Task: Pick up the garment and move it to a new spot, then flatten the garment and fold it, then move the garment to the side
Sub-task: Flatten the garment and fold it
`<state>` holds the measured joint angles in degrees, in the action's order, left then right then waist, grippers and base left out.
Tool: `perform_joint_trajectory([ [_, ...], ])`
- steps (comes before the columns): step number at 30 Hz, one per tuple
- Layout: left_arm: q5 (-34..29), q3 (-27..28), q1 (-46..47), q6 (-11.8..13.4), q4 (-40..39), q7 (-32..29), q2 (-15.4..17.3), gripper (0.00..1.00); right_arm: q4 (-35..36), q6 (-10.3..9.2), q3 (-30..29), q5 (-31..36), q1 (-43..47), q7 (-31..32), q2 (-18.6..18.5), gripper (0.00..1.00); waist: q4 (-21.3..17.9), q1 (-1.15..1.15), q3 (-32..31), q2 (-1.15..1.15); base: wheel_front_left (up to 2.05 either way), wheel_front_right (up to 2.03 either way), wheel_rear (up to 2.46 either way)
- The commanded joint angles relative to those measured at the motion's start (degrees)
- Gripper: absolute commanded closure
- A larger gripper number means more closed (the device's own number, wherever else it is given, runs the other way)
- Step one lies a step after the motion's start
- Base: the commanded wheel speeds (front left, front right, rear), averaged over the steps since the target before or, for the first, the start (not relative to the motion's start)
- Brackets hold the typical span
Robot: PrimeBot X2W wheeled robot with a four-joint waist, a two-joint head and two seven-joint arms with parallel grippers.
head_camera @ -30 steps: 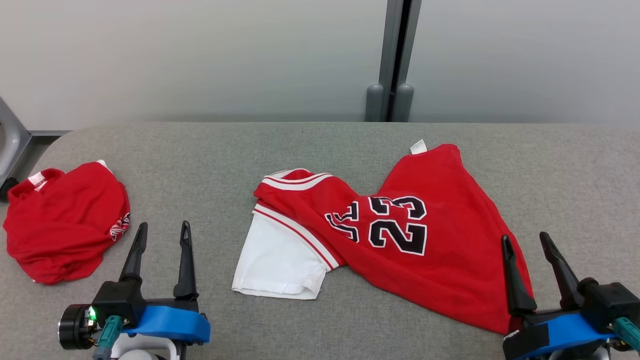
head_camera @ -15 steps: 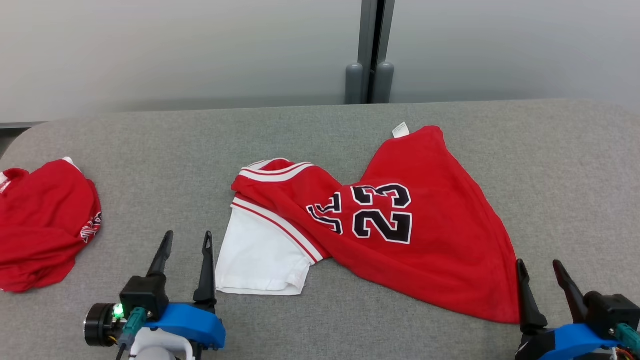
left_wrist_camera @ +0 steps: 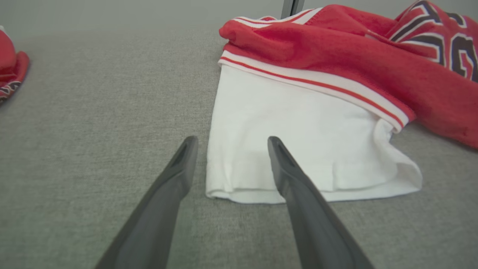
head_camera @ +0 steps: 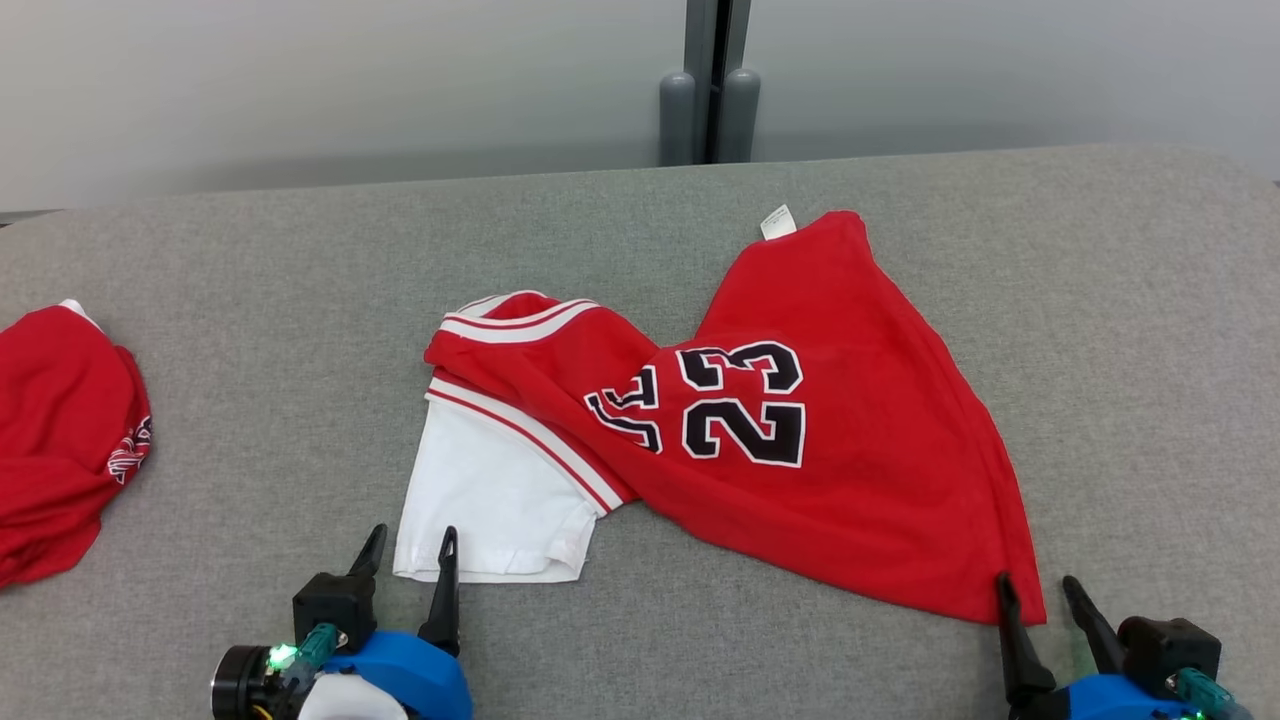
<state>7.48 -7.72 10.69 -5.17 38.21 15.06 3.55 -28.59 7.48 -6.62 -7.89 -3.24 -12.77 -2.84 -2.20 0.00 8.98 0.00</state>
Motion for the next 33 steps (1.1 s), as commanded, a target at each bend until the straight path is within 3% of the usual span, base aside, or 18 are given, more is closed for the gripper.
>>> perform_joint_trajectory([
  [1,-0.3,0.3,1.3,0.1,0.7,0.2,0.1,0.0,-1.0,0.04,0.4,-0.4,-0.8,-0.6,-0.1,0.0,0.0,0.0,0.1,0.0,0.0,0.0,0.0],
  [9,0.3,0.0,3.0,0.0,6.9,0.1,-0.1,0.0,-5.2,0.04,2.7,-2.2,-2.2,-1.6,-0.1,0.0,-0.4,0.0,0.2,0.0,0.0,0.0,0.0],
  [10,0.9,-1.0,3.4,-0.6,9.9,0.0,-0.3,0.0,-6.8,0.05,4.3,-3.6,-2.1,-1.5,0.0,0.14,-0.4,0.0,0.0,0.0,0.0,0.0,0.0],
  [11,1.1,-1.4,3.6,-0.8,11.0,-0.2,-0.3,0.0,-7.2,0.05,4.7,-3.8,-2.2,-1.5,0.0,0.46,-0.4,0.0,-0.1,0.0,0.0,0.0,0.0],
  [12,1.6,-1.9,4.2,-1.1,12.6,-0.2,-0.4,0.65,-7.7,0.09,5.3,-4.4,-2.4,-1.6,0.0,1.0,-0.4,0.0,-0.3,0.0,0.0,0.0,0.0],
  [13,1.9,-2.2,4.5,-1.2,13.5,-0.3,-0.5,1.0,-7.9,0.09,5.6,-4.7,-2.6,-1.6,0.1,1.0,-0.4,0.0,-0.4,0.0,0.0,0.0,0.0],
  [19,4.2,-2.7,5.9,-1.7,13.5,-0.1,-0.6,1.0,-6.7,0.09,6.3,-5.5,-2.8,-2.1,0.0,1.0,-0.3,0.0,-1.3,0.0,0.0,0.0,0.0],
  [33,7.7,-2.6,10.5,-2.3,-1.1,0.1,0.2,1.0,7.4,0.04,9.1,-8.8,-7.5,-2.3,-1.3,1.0,-0.2,0.0,-1.2,0.0,0.0,0.0,0.0],
])
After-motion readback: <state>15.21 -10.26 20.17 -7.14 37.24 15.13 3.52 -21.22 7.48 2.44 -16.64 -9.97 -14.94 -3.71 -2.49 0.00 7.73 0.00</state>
